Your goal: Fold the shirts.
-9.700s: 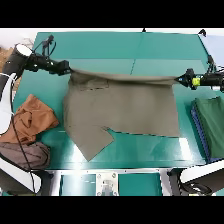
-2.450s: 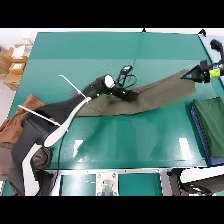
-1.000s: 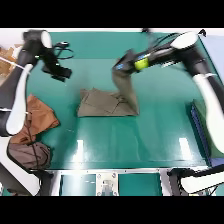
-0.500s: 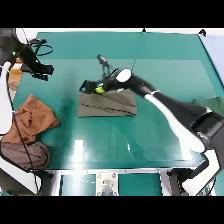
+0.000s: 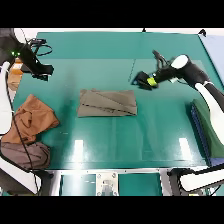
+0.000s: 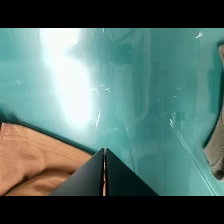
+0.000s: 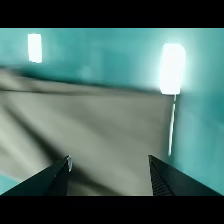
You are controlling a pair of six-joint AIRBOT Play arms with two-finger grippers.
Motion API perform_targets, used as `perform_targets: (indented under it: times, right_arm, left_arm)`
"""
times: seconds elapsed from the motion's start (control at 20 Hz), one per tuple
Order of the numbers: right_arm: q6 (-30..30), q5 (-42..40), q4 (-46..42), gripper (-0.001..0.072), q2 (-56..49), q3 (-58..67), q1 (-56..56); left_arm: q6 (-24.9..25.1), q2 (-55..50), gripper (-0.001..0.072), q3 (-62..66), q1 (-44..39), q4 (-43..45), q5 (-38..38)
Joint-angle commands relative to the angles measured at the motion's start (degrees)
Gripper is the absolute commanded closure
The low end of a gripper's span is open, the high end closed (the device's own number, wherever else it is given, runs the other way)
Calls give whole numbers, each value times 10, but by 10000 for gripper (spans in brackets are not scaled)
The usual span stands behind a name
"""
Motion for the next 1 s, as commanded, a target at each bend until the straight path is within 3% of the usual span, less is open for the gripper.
perform_targets:
  times: [0.0,0.35,0.4,0.45,0.55,0.95]
  right_arm:
    - [-20,2,36,163,-11,-87,-39]
    - [-89,-6,184,162,-104,-75,30]
    - [-89,-5,186,265,-108,-61,33]
    - [-89,2,185,608,-106,-42,33]
    - [-75,38,184,696,-95,17,22]
    - [21,120,113,698,40,317,-134]
  left_arm:
    - [-2,0,681,0,0,-7,2]
    - [-2,0,681,0,-1,-17,4]
    - [-2,0,681,0,-1,-17,4]
    - [-1,0,681,0,-1,-17,4]
    - [-1,0,681,0,-1,-19,4]
    - [-4,0,681,0,-1,-44,-1]
